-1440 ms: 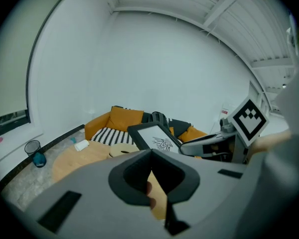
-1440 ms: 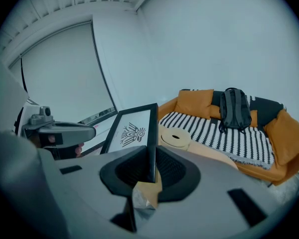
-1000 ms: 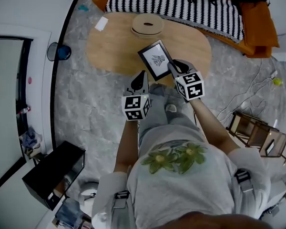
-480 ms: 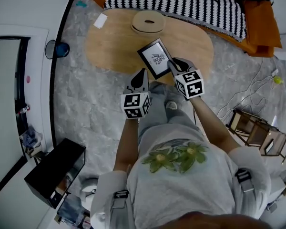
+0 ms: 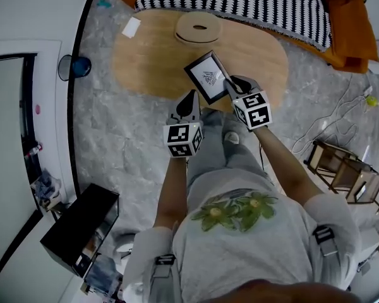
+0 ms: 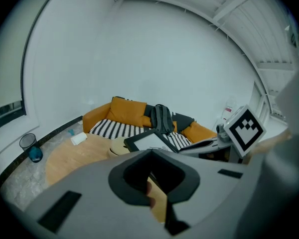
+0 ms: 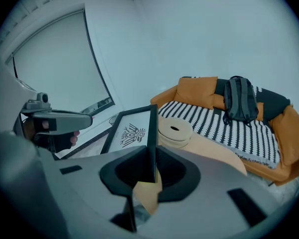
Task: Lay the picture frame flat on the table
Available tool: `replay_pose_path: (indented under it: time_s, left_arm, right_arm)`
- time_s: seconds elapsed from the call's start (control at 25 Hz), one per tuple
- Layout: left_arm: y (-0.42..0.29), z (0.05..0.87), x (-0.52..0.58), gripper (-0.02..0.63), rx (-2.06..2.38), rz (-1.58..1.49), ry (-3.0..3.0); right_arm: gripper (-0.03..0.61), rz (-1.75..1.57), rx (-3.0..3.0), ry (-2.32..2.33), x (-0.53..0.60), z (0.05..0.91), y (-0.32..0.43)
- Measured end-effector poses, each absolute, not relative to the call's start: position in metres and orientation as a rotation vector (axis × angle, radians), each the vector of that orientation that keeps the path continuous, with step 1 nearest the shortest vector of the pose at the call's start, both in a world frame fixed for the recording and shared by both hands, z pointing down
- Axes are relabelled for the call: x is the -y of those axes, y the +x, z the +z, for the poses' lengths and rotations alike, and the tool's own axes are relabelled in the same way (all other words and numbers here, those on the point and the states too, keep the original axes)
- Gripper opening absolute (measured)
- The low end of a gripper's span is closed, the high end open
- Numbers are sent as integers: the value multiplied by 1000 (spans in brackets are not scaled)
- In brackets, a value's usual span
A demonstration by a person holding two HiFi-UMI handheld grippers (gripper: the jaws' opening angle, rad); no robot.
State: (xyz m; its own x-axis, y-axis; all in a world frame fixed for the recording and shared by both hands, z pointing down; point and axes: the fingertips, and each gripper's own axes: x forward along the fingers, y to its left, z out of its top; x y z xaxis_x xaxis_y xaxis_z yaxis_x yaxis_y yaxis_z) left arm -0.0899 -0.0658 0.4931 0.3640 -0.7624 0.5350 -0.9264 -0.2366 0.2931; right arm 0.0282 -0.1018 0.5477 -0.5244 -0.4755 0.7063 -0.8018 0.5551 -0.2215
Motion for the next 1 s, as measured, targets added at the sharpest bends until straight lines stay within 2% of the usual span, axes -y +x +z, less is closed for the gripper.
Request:
replay_pose_path:
  time_s: [1.0]
  left_arm:
    - [-105,527,94,14,1407,398,2026]
  right_arm:
    - [71,800,2141,1013,126,589,18]
